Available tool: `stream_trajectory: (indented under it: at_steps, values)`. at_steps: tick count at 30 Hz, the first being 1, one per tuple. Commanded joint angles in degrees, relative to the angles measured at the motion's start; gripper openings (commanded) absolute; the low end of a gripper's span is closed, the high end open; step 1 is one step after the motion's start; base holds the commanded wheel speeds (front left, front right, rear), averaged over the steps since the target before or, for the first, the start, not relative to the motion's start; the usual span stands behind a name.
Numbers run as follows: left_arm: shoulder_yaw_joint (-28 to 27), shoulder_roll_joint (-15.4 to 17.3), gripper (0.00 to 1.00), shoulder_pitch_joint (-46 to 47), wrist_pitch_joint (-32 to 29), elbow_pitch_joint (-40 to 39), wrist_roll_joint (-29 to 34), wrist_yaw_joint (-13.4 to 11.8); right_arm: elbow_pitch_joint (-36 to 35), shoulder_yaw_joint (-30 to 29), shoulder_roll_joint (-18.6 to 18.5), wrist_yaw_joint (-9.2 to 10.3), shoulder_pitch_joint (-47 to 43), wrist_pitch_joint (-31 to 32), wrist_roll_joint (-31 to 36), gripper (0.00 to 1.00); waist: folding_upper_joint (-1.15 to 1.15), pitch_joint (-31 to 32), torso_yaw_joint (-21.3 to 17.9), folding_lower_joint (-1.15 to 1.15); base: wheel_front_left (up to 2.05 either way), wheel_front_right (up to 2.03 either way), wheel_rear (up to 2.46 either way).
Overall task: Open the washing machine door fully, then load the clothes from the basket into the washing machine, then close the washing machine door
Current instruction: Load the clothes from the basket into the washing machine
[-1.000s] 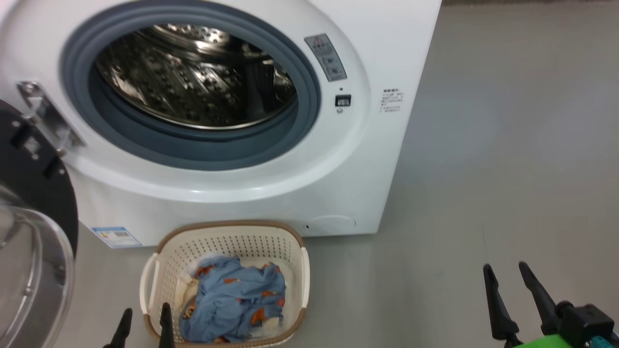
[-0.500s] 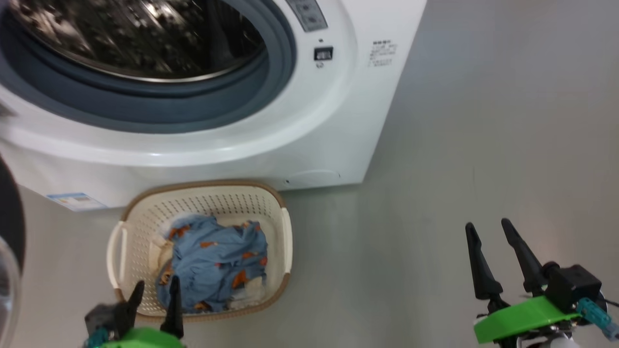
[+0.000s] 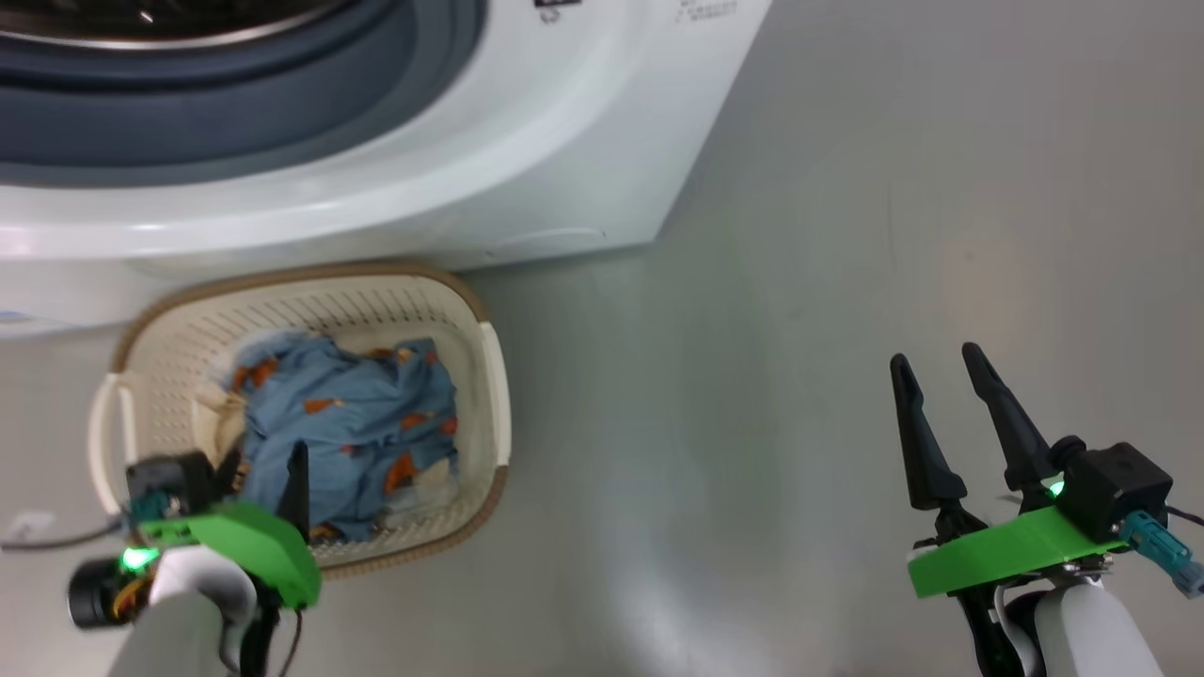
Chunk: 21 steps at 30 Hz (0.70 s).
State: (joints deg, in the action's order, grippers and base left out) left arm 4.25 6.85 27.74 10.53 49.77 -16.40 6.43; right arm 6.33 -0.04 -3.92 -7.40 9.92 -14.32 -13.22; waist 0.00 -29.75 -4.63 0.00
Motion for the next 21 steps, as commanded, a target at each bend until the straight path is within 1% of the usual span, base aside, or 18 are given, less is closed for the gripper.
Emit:
stream_trajectory:
  at_steps: [1, 4, 5, 7, 8, 10, 16, 21]
  values:
    - [-1.17, 2.31, 1.0, 1.24, 0.33, 0.14, -0.26, 0.25, -1.33, 1.73, -0.46, -0.09, 0.49, -0.68, -0.04, 1.0, 0.0, -4.78, -2.55, 0.0, 0.0, 0.0, 0.0]
    - [-0.85, 3.7, 1.0, 4.43, -0.65, 3.82, -1.21, 0.64, -1.67, 2.64, -0.84, -0.09, 1.64, -0.68, -0.07, 1.0, 0.0, -7.38, -3.27, 0.0, 0.0, 0.0, 0.0]
    - [-0.05, 4.56, 1.0, 5.47, -0.7, 4.89, -0.33, 0.66, -1.96, 2.9, -0.99, -0.09, 2.06, -0.68, -0.11, 1.0, 0.0, -8.25, -3.5, 0.0, 0.0, 0.0, 0.0]
    - [0.75, 5.28, 1.0, 7.46, -1.82, 7.33, 0.03, 0.73, -2.54, 3.31, -1.4, -0.09, 2.76, -0.68, -0.32, 1.0, 0.0, -9.85, -3.79, 0.0, 0.0, 0.0, 0.0]
    - [0.5, 5.19, 1.0, 8.44, -3.12, 8.85, -0.65, 0.76, -2.72, 3.44, -1.62, -0.09, 3.01, -0.68, -0.4, 1.0, 0.0, -10.56, -3.87, 0.0, 0.0, 0.0, 0.0]
    - [0.78, 5.35, 1.0, 10.29, -3.64, 10.54, -1.18, 0.86, -2.94, 3.61, -1.94, -0.09, 3.52, -0.68, -0.53, 1.0, 0.0, -11.8, -3.97, 0.0, 0.0, 0.0, 0.0]
    - [2.66, 5.7, 1.0, 13.61, -1.85, 14.06, -2.05, 1.01, -3.47, 3.94, -2.36, -0.09, 4.83, -0.68, -1.05, 1.0, 0.0, -14.25, -4.27, 0.0, 0.0, 0.0, 0.0]
    - [5.69, 6.13, 1.0, 15.39, -0.5, 15.61, -2.64, 1.04, -3.51, 4.86, -2.7, -0.09, 5.71, -0.68, -1.25, 1.0, 0.0, -15.8, -4.75, 0.0, 0.0, 0.0, 0.0]
